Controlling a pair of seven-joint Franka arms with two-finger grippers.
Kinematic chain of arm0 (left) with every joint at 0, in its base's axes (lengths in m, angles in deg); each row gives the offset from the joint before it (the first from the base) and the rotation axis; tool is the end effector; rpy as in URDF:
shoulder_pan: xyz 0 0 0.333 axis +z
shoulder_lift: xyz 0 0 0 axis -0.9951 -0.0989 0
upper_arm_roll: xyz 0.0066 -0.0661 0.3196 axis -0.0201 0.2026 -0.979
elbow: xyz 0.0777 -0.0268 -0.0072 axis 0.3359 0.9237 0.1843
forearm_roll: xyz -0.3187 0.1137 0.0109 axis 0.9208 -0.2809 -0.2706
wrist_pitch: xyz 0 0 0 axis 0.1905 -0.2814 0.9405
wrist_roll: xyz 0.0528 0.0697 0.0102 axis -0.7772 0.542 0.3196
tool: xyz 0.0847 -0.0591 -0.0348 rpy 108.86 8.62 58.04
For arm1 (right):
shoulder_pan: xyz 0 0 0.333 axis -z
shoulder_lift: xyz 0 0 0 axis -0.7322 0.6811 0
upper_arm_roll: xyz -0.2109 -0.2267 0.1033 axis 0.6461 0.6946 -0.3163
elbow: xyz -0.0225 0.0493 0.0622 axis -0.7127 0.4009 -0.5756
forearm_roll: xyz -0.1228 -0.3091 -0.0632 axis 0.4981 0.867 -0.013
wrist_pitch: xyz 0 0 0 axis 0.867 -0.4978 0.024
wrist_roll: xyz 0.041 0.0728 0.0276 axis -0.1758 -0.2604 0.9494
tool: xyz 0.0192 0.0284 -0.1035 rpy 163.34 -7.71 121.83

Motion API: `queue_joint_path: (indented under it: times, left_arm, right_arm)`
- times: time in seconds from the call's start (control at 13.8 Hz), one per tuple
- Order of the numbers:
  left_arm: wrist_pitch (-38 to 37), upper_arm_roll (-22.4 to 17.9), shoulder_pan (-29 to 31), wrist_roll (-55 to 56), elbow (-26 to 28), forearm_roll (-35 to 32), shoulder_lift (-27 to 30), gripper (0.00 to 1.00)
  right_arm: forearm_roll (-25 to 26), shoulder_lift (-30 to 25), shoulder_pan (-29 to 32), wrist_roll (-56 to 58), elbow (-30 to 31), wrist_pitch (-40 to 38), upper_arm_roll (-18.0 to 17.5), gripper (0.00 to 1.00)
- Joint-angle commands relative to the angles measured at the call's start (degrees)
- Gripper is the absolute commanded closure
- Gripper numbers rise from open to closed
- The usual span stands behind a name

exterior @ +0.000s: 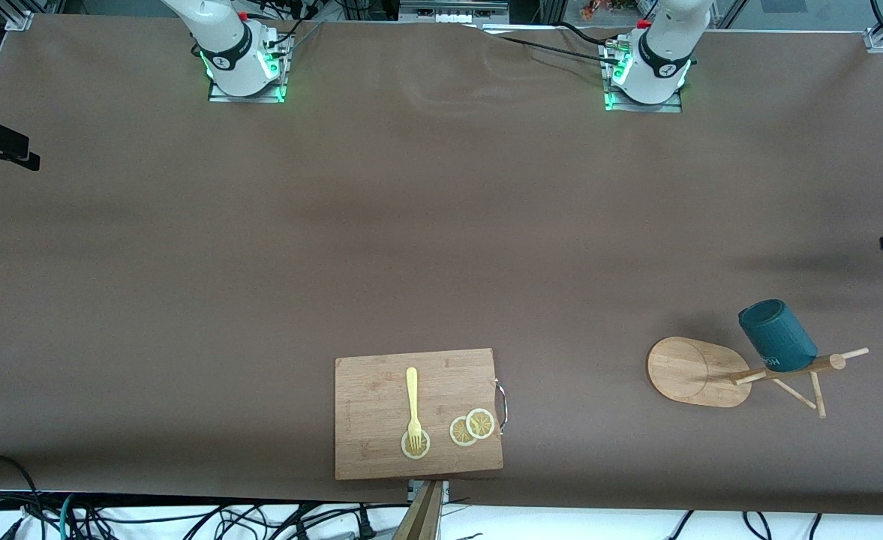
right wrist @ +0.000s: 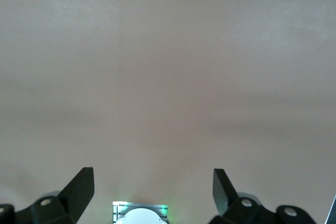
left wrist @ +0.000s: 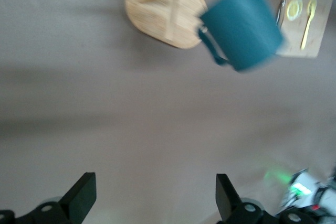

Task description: Pass cup and hang on rack

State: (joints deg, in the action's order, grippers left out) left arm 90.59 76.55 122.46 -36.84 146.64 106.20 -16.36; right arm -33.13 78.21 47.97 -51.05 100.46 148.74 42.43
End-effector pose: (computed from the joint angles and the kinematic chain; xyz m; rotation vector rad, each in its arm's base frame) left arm 0.5414 0.2600 0.5115 2.6086 0.0936 -0.2429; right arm 0.5105 -0.0514 0.6376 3.1297 0.0879 -0.2076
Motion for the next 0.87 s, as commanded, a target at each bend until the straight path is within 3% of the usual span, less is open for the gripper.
queue_joint_path:
  times: [0.0,0.22,0.43,0.8]
  left_arm:
    - [-3.4,-0.3,-5.3,4.3,4.2,-4.9,11.7,0.00]
    - [-6.7,3.0,-10.9,15.6,7.6,-8.6,22.9,0.00]
    - [-1.7,12.5,-11.0,22.9,19.3,-12.6,34.3,0.00]
    - [12.6,13.9,-10.9,24.1,37.0,-12.7,40.7,0.00]
  right_arm:
    - [-0.1,-0.4,0.7,0.4,0.2,0.1,-0.4,0.00]
    - [0.0,-0.4,0.7,0.4,0.2,0.1,-0.4,0.00]
    - [0.0,-0.4,0.7,0.4,0.2,0.2,-0.4,0.00]
    - [0.0,-0.4,0.8,0.4,0.2,0.1,-0.3,0.00]
